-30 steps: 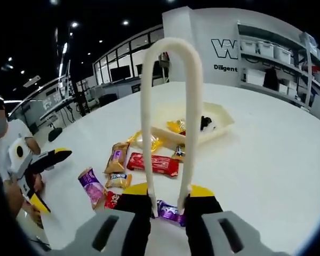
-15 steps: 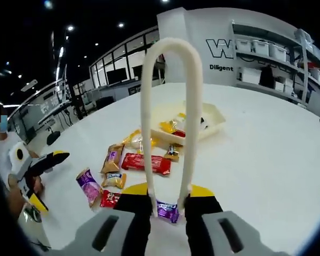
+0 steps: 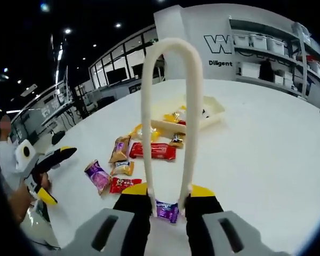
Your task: Place the target food into the container with the food tongs after gripping and lifting it, then release it inside without dropping or visibly crushing the food.
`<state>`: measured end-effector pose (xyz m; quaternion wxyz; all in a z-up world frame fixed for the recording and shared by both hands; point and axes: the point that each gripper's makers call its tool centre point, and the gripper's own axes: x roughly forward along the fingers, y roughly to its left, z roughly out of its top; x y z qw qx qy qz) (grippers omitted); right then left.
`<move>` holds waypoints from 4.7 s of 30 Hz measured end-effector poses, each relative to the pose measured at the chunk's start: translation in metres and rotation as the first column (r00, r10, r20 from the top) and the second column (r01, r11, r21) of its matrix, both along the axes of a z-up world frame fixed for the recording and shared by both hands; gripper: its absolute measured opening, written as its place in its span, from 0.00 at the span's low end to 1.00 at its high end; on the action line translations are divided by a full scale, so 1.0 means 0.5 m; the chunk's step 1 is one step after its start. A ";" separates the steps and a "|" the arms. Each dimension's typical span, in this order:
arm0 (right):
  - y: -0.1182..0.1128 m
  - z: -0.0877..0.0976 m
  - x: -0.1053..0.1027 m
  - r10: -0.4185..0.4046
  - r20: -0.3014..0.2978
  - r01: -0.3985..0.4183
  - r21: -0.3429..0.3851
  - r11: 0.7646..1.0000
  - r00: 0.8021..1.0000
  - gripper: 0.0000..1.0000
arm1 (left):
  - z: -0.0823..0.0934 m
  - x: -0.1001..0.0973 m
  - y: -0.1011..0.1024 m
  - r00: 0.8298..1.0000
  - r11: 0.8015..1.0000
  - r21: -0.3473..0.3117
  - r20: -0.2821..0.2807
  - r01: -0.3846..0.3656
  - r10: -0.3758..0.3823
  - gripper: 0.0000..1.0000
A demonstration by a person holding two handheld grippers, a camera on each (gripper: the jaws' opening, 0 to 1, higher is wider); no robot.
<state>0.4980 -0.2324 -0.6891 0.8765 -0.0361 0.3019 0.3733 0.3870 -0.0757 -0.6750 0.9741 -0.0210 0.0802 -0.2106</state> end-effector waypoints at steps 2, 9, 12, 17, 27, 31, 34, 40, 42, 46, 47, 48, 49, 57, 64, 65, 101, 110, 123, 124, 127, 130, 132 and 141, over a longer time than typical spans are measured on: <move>-0.010 -0.004 -0.003 -0.003 -0.016 0.003 -0.001 1.000 1.000 0.19 | -0.001 -0.001 -0.001 1.000 1.000 0.000 -0.003 0.001 -0.001 0.97; -0.013 -0.015 -0.028 -0.002 -0.088 0.009 0.076 0.997 0.996 0.19 | 0.000 -0.001 0.002 1.000 1.000 0.005 0.000 -0.002 0.002 0.97; 0.001 -0.012 -0.037 0.002 -0.101 0.008 0.103 0.995 0.995 0.19 | 0.002 -0.001 0.003 1.000 1.000 0.002 0.005 0.000 0.000 0.97; 0.031 -0.008 -0.064 0.035 -0.108 -0.020 0.137 0.990 0.994 0.19 | 0.003 -0.001 0.001 1.000 1.000 0.002 0.011 0.006 -0.006 0.97; 0.018 -0.002 -0.058 0.020 -0.099 -0.004 0.154 0.988 0.995 0.20 | 0.007 -0.006 -0.003 0.998 0.998 0.065 0.059 0.008 -0.012 0.96; 0.011 -0.005 -0.059 0.014 -0.095 0.000 0.148 0.989 0.995 0.20 | 0.012 -0.008 -0.002 0.997 0.999 0.050 0.070 0.011 -0.015 0.96; 0.009 -0.009 -0.061 0.012 -0.098 0.003 0.147 0.989 0.995 0.20 | 0.016 -0.009 -0.003 0.996 0.999 0.047 0.083 0.015 -0.019 0.95; 0.014 -0.007 -0.056 0.013 -0.086 0.000 0.145 0.989 0.996 0.20 | 0.015 -0.009 -0.004 0.997 0.999 0.034 0.074 0.022 -0.024 0.95; 0.015 -0.006 -0.054 0.013 -0.082 -0.001 0.143 0.990 0.997 0.20 | 0.014 -0.009 -0.004 0.997 0.999 0.034 0.071 0.023 -0.025 0.95; 0.019 -0.003 -0.052 0.017 -0.080 -0.006 0.142 0.990 0.997 0.20 | 0.012 -0.009 -0.005 0.997 0.999 0.038 0.068 0.024 -0.026 0.95; 0.019 -0.002 -0.052 0.019 -0.074 -0.008 0.140 0.990 0.997 0.20 | 0.012 -0.009 -0.005 0.997 0.999 0.037 0.067 0.024 -0.026 0.95; 0.019 0.001 -0.051 0.017 -0.069 -0.008 0.134 0.991 0.997 0.20 | 0.012 -0.008 -0.004 0.998 0.999 0.034 0.064 0.023 -0.025 0.95; 0.019 0.003 -0.049 0.016 -0.065 -0.008 0.132 0.991 0.998 0.20 | 0.012 -0.007 -0.003 0.998 0.999 0.025 0.060 0.021 -0.022 0.95; 0.024 0.012 -0.040 0.020 -0.060 -0.010 0.150 0.989 0.998 0.20 | 0.005 0.001 0.004 1.000 1.000 0.006 -0.001 0.008 -0.008 0.94; 0.038 0.012 -0.042 0.026 -0.060 -0.017 0.157 0.987 0.998 0.21 | 0.054 -0.002 -0.018 0.996 0.997 0.061 0.076 0.046 -0.050 0.94; 0.039 0.013 -0.042 0.027 -0.058 -0.018 0.157 0.987 0.998 0.21 | 0.047 -0.003 -0.015 0.997 0.999 0.018 0.058 0.048 -0.049 0.95; 0.061 -0.016 -0.019 0.159 0.101 -0.154 -0.048 0.987 0.982 0.17 | -0.006 0.000 -0.003 1.000 1.000 0.016 -0.018 0.002 -0.001 0.95; 0.054 -0.016 -0.025 0.146 0.090 -0.146 -0.011 0.989 0.985 0.19 | -0.013 0.003 -0.001 1.000 1.000 0.020 -0.028 -0.003 0.003 0.95; 0.037 -0.014 -0.013 0.078 0.034 -0.080 0.045 0.996 0.996 0.13 | -0.011 0.000 -0.003 1.000 1.000 0.013 -0.024 0.005 -0.005 0.95; 0.035 -0.014 -0.010 0.072 0.025 -0.073 0.052 0.996 0.997 0.13 | -0.014 0.000 -0.004 0.999 1.000 0.011 -0.034 0.004 -0.003 0.95; 0.032 0.004 0.002 0.037 0.006 -0.038 0.119 0.992 0.999 0.13 | -0.014 -0.001 -0.006 1.000 1.000 0.024 -0.028 0.011 -0.010 0.95; 0.024 0.023 0.010 0.021 -0.007 -0.019 0.155 0.988 1.000 0.13 | -0.012 -0.002 -0.003 1.000 1.000 0.009 -0.029 0.006 -0.005 0.95; 0.021 0.034 0.011 0.016 0.002 -0.016 0.153 0.988 1.000 0.14 | -0.010 -0.002 -0.002 1.000 1.000 0.003 -0.023 0.003 -0.003 0.95; 0.034 0.122 0.047 0.021 0.070 -0.030 0.136 0.990 0.997 0.14 | -0.008 -0.003 -0.001 1.000 1.000 0.001 -0.016 0.001 -0.001 0.95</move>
